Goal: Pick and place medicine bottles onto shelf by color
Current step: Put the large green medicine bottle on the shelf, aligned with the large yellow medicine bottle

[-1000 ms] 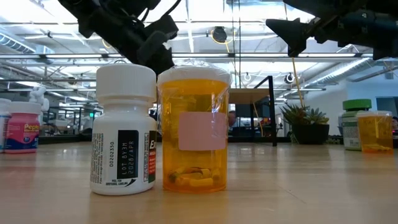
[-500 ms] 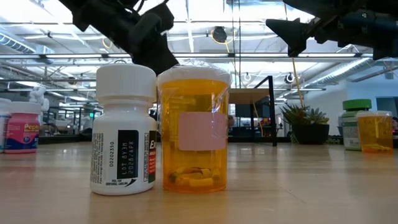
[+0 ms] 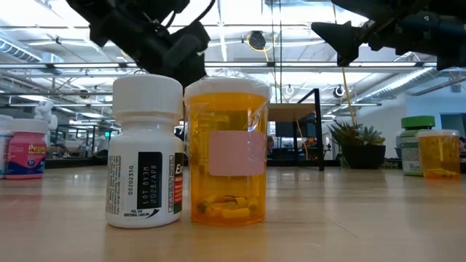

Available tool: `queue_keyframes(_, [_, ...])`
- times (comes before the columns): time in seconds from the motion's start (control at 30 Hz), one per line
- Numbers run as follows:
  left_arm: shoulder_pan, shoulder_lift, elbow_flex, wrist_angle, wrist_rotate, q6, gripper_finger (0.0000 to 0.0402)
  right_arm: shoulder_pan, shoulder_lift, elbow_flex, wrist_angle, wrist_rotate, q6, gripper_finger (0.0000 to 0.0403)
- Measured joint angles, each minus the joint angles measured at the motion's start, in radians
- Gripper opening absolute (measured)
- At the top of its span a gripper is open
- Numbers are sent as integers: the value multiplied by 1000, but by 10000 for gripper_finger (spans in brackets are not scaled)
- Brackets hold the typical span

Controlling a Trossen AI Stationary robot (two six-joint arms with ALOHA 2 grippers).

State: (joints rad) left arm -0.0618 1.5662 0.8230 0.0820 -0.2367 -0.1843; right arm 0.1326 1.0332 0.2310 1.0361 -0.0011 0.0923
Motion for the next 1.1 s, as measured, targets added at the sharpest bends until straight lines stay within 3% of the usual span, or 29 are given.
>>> queue_keyframes(0.13, [1,16,-1,-4,-1,-12,324,0,0,0,1,0,0,281])
queue_keyframes(0.33, [1,10,0,-4,-9,-24,231,0,0,0,-1,0,0,281])
queue_keyframes(0.53, [2,-39,0,-8,45,20,229,0,0,0,-15,0,0,281])
queue_keyframes(0.7, [-17,-137,19,1,213,149,229,0,20,14,-18,-26,-6,281])
queue_keyframes(0.87, [-56,-211,42,47,320,300,235,0,121,71,-26,-25,-20,285])
queue_keyframes(1.1, [-86,-221,40,91,349,434,235,-1,291,182,-20,-30,1,321])
